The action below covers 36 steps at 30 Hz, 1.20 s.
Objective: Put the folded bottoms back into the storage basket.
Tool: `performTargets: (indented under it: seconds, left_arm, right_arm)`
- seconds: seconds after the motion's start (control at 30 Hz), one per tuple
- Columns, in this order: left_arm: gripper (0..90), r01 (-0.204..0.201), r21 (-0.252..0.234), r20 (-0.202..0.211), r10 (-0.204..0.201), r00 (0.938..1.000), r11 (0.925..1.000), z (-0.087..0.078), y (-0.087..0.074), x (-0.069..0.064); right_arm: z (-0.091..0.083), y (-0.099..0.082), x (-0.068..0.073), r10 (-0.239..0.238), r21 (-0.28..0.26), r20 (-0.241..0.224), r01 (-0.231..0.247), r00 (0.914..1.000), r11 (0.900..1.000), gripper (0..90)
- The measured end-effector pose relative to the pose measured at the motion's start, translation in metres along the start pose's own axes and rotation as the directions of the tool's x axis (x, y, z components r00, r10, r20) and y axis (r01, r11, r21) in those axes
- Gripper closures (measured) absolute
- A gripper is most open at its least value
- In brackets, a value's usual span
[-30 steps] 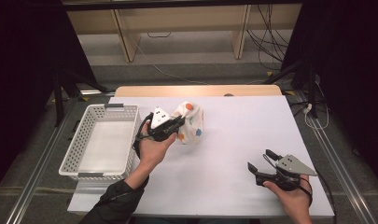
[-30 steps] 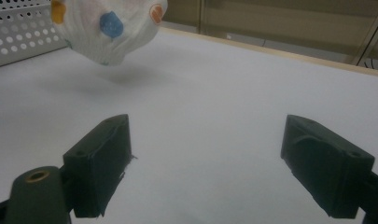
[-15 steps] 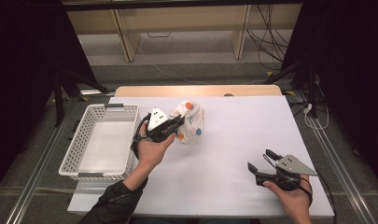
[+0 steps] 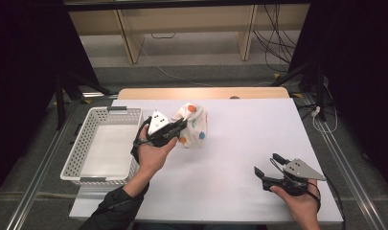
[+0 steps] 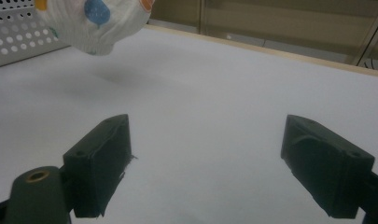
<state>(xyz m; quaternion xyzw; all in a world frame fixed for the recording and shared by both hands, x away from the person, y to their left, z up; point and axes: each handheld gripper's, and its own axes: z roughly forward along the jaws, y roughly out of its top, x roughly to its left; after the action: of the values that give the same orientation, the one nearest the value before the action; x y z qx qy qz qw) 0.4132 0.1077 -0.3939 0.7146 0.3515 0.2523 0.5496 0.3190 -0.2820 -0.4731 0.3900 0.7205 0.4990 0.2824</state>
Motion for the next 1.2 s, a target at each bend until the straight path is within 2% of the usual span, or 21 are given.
performTargets:
  seconds: [1.2]
  left_arm:
    - [84.4, -0.006, -0.008, -0.02, 0.006, 0.9998, 1.0, -0.019, 0.002, 0.008]
  right_arm:
    - [0.0, 0.0, 0.0, 0.0, -0.001, 0.0, 0.0, 1.0, 1.0, 16.8]
